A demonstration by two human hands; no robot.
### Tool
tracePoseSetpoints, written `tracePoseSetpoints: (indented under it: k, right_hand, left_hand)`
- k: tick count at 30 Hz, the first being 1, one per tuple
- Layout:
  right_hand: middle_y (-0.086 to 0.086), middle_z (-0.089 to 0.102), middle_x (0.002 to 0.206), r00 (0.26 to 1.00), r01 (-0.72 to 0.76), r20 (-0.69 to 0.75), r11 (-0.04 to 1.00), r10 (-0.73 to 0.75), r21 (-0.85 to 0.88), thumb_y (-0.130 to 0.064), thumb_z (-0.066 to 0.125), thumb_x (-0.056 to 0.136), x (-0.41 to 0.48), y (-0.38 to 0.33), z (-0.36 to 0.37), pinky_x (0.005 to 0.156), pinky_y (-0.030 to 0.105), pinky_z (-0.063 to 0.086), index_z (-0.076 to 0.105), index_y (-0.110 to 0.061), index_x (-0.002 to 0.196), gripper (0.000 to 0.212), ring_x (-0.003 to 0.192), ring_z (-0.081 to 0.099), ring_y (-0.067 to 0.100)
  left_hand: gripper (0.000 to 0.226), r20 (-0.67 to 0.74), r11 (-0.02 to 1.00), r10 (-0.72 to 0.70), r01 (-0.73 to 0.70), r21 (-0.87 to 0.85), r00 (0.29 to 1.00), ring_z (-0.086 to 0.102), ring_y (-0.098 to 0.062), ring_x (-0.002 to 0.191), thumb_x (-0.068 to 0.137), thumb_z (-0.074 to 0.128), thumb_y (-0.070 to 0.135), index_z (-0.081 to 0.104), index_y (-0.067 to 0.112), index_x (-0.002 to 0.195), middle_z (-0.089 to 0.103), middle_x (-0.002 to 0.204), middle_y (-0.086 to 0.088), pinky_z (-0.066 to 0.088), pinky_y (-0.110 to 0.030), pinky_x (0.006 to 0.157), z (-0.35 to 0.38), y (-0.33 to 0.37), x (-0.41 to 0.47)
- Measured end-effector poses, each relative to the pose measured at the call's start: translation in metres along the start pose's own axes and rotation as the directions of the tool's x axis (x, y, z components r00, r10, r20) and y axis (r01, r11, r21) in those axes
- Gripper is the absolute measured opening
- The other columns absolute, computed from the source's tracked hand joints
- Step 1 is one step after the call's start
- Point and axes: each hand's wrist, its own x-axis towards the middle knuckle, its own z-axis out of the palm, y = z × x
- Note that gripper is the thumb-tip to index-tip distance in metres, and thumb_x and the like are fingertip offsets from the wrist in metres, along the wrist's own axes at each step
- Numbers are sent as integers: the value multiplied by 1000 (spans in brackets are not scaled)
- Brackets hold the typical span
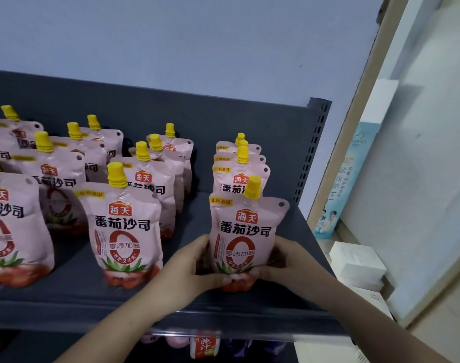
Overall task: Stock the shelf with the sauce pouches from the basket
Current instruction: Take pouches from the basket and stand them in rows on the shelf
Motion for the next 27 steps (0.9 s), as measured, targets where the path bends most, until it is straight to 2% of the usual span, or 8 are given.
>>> tracePoseSetpoints:
  k: [5,9,14,16,18,23,25,27]
  right_hand:
    - [-25,68,100,999,-5,-35,1000,5,10,-15,72,79,1,-3,6,82,7,47,61,-41,100,35,98,62,-9]
    - [-24,69,100,998,-9,-64,1000,10,21,-15,72,78,0,-2,9,78,3,46,61,-38,102,35,97,62,-10]
    - [-16,71,101,995,-30,-90,999,33,29,-12,73,78,-7,-1,8,77,8,49,63,-26,107,34,93,66,-4]
    - [-13,72,99,992,-49,-116,999,51,21,-13,72,78,-10,-2,9,78,10,51,63,-24,105,31,91,66,-2]
    - [-9,72,98,988,-66,-140,998,67,12,-11,71,79,-13,-3,9,80,12,52,62,-25,102,28,89,67,0]
    - [-9,70,95,972,-93,-218,996,89,-10,-9,67,83,-29,-2,8,83,15,52,58,-32,100,31,88,65,-3]
    - [-7,70,92,964,-89,-253,996,83,-12,-8,67,83,-36,1,8,84,20,52,58,-33,99,31,87,65,-1]
    - [-6,69,91,963,-87,-257,996,80,-14,-9,67,83,-41,0,9,83,19,52,58,-34,97,31,86,65,2]
  left_hand:
    - [51,-43,997,24,-21,70,999,60,3,108,73,76,18,51,40,113,65,114,18,50,-19,92,-1,-6,-1]
    - [48,-61,997,21,-16,79,998,59,10,102,74,76,20,49,45,106,64,110,21,49,-9,82,0,-6,-4]
    - [48,-47,992,33,-27,120,998,56,8,105,76,73,25,44,48,106,60,113,26,46,-6,83,0,-7,-4]
    - [46,-46,990,32,-25,137,998,56,7,106,76,73,28,44,48,106,59,112,27,47,-9,86,0,-7,-3]
    - [46,-52,989,39,-31,142,998,56,6,106,77,73,27,43,48,106,59,112,26,48,-13,90,1,-7,-3]
    - [53,-36,989,50,-45,143,998,54,8,108,75,73,34,39,48,114,55,115,31,45,-10,89,-1,-4,-9]
    - [57,-38,975,62,-52,217,997,52,10,106,78,71,33,35,45,121,50,114,35,41,-6,86,-4,-2,-14]
    - [57,-60,958,56,-37,283,997,52,6,108,80,69,30,37,39,127,52,117,29,39,-8,89,-5,-1,-18]
